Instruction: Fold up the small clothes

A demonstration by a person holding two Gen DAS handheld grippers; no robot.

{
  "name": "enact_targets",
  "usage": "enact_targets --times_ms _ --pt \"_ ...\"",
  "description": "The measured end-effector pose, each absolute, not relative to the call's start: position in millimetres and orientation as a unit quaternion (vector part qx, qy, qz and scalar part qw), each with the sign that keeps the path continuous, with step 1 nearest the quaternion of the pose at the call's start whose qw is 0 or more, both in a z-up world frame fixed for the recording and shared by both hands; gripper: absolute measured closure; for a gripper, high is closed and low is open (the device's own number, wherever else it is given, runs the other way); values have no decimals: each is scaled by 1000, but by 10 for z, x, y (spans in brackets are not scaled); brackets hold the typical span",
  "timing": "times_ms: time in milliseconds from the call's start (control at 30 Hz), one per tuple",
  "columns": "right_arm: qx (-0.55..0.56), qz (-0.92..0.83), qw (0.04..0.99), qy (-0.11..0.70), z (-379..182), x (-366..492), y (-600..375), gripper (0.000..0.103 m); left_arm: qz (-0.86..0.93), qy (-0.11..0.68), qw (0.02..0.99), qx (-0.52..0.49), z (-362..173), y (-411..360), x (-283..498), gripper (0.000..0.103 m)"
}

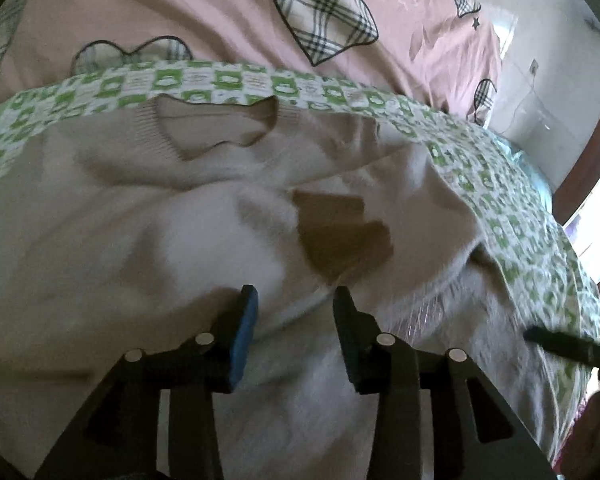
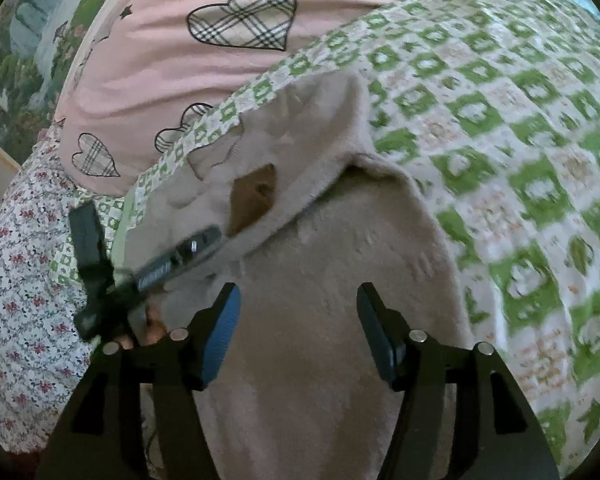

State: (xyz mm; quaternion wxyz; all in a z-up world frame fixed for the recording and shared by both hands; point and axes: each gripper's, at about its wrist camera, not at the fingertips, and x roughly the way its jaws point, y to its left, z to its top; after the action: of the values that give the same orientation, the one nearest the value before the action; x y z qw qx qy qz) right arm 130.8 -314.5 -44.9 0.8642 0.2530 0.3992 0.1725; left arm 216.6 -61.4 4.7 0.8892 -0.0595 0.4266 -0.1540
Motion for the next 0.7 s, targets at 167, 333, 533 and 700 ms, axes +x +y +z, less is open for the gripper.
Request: enact_targets --times_ms 167,333,533,700 --pt "236 199 866 393 -378 1584 -2874 41 -91 417 899 -100 148 38 1711 53" --pt "241 204 861 399 -441 2062 -2658 41 34 413 900 -138 117 834 1491 53" --pt "223 163 856 438 -636 2607 -2392 41 103 426 882 -173 -69 1417 1588 53" --pt "220 203 846 440 -660 2716 -2159 94 118 435 874 -181 -139 1505 1787 54"
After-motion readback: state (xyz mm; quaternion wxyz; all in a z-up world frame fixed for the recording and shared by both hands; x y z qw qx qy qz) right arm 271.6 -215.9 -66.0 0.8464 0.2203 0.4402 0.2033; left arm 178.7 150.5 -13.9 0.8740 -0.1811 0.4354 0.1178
